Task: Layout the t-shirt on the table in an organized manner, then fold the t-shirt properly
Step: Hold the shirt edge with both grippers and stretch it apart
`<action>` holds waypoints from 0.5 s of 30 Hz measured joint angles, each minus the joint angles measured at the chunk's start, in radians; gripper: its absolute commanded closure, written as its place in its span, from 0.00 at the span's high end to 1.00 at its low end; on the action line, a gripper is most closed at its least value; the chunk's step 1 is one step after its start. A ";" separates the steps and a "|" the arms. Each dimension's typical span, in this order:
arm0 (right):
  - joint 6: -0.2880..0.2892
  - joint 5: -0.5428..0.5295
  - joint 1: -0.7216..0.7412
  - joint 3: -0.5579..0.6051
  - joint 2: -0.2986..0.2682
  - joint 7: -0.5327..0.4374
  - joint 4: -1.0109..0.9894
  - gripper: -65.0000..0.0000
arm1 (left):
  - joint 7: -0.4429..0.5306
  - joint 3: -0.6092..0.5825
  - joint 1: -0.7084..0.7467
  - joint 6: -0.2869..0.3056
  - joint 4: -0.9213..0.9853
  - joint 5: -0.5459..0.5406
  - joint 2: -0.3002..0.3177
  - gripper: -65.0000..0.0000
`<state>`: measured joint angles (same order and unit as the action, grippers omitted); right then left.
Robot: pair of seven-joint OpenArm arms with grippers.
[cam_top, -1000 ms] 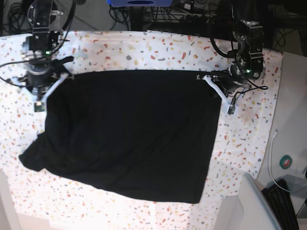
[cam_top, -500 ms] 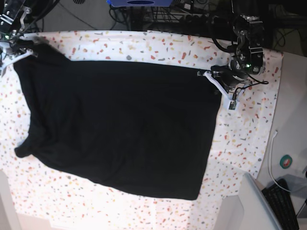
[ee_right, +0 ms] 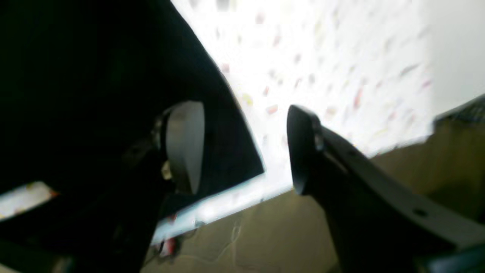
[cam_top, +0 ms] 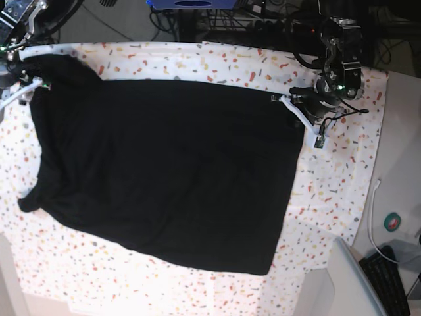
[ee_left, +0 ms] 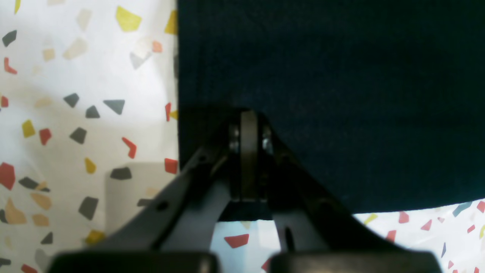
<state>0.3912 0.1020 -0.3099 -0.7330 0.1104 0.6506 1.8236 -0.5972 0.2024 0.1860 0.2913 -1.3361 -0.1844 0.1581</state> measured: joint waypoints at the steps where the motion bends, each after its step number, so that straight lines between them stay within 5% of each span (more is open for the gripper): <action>1: -0.001 0.008 0.012 0.043 -0.017 0.000 -0.015 0.52 | 0.000 0.000 -0.001 0.000 0.000 0.000 0.000 0.00; 8: 0.010 -0.005 0.278 0.213 -0.199 0.078 -0.298 0.52 | -0.009 0.002 0.005 0.005 -0.003 -0.004 0.002 0.00; 15: 0.010 0.001 0.357 0.275 -0.233 0.111 -0.464 0.52 | -0.004 0.002 0.006 0.003 -0.003 -0.003 0.002 0.00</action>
<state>0.4011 0.1028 0.0475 -0.4576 -0.1230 0.7612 1.3594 -0.6010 0.2039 0.1921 0.2947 -1.3396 -0.1879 0.1596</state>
